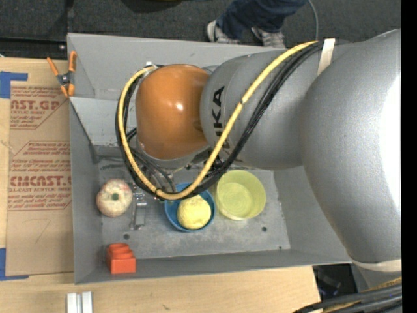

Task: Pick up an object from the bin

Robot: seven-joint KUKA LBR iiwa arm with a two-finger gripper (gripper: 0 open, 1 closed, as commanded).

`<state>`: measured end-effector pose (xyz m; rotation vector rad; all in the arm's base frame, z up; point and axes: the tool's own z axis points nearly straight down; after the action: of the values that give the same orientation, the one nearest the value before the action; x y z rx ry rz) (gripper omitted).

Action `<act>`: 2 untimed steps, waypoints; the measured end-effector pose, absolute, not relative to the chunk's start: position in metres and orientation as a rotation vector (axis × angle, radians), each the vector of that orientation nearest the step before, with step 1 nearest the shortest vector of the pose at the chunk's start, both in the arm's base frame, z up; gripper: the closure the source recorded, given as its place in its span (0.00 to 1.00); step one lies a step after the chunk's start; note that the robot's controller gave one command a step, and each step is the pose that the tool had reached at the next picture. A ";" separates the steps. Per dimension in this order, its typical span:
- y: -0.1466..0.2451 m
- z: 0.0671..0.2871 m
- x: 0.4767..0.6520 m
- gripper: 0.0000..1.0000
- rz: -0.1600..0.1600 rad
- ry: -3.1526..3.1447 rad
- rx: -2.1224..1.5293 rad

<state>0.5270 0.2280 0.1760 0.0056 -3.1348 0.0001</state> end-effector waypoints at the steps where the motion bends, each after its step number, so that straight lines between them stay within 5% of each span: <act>1: 0.227 0.181 0.529 0.00 -0.003 -3.142 0.001; 2: 0.233 0.068 0.542 0.00 -0.001 -3.131 -0.121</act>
Offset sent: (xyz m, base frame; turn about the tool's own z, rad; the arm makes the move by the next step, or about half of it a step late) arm 0.0156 0.0046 -0.1060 0.0812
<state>0.5415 0.2330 0.0681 -0.1212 -3.1307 -0.0012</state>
